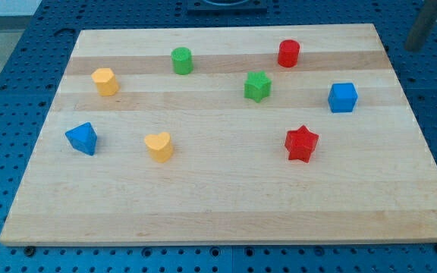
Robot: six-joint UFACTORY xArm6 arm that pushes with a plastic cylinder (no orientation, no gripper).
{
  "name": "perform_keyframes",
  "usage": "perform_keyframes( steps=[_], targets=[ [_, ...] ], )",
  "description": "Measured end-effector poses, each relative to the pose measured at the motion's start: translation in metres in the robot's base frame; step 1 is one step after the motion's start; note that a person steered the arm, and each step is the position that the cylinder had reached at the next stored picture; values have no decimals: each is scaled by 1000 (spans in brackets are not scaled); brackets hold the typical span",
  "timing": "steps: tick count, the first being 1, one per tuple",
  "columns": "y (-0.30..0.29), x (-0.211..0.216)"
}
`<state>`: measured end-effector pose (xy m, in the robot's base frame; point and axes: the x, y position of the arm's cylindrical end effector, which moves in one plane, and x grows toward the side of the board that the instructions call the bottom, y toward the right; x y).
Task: Move red circle towards top right
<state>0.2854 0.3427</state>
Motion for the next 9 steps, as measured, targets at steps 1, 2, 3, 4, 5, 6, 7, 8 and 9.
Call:
perform_keyframes(
  steps=[1,2,3,4,5,6,7,8,9],
  targets=[
    [-41,24],
    [-97,23],
    [-129,20],
    [-145,25],
    [-175,25],
    [-213,25],
    [-244,24],
    [-264,1],
    [-263,-21]
  ],
)
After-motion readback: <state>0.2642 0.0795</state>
